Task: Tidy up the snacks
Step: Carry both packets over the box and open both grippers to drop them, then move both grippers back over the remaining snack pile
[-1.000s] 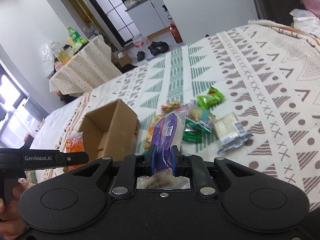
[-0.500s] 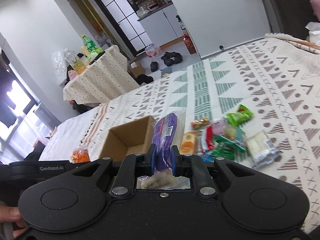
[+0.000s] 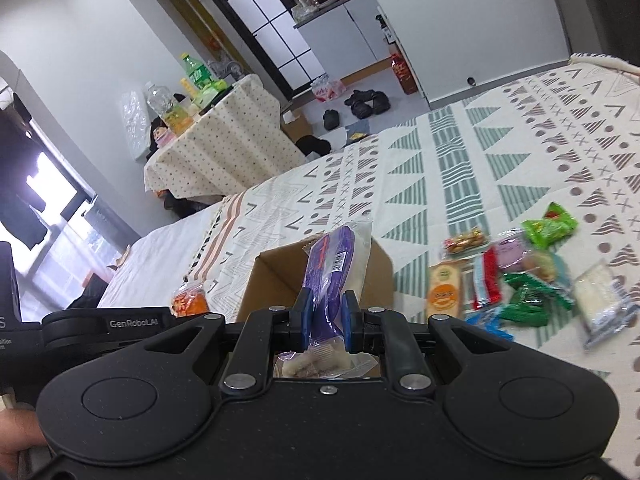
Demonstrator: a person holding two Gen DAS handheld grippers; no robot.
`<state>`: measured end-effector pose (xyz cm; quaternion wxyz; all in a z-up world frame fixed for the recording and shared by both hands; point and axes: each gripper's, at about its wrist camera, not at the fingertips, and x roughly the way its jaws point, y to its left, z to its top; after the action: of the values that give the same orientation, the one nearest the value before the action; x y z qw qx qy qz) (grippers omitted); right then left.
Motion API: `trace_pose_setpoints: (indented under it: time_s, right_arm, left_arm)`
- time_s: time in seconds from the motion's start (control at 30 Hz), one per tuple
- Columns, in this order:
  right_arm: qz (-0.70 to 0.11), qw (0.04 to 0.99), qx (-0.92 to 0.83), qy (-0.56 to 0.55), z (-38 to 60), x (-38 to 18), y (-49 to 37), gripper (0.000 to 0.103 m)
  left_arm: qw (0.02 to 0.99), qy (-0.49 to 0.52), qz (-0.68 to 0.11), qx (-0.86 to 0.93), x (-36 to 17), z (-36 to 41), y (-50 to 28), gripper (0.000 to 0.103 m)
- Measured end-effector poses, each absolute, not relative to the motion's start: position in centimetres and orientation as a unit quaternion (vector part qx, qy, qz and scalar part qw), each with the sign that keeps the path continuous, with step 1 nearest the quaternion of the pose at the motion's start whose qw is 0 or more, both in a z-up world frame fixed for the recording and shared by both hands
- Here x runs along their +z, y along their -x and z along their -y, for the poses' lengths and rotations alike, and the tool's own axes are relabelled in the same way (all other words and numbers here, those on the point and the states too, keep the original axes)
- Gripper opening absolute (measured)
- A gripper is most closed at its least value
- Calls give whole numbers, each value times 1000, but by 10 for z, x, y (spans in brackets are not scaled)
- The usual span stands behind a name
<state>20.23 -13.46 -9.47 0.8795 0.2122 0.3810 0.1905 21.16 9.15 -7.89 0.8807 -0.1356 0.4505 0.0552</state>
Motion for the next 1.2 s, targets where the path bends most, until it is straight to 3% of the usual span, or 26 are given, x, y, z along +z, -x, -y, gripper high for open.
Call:
trace_pose_setpoints:
  time_s: [0.3,0.4,0.47,0.57,0.63,0.67,0.83,1.2]
  right_arm:
    - [-394,873,198,-211,109,-106,-217,15]
    - [-394,871,202,-213,104,-108,-219,15]
    - [-387,872,211,-213,100,-108,-218,16]
    - [-378,869,215,-235,102,-111,-218,26]
    - [-378,874,205,-227,105,-110,-216,46]
    - [-375,877,202,-222,108,-108,-213,48]
    - [-378,878,187,-226,131,-99,-203,74]
    - [-374,890,168,-199,175,-83,-184,90]
  left_arm:
    - [869,135,-471,72,-99,-102,-223,23]
    - [865,138,-477,78,-99,-107,-224,31]
    - [867,134,-472,85,-96,-108,-220,47]
    - [868,130,-470,93,-93,-107,-214,62]
    - [866,130,-472,96,-92,-105,-211,70]
    - [865,131,-474,99,-91,-104,-209,76]
    - [856,130,-489,104,-89,-89,-201,84]
    - [864,123,-479,97,-72,-43,-182,96]
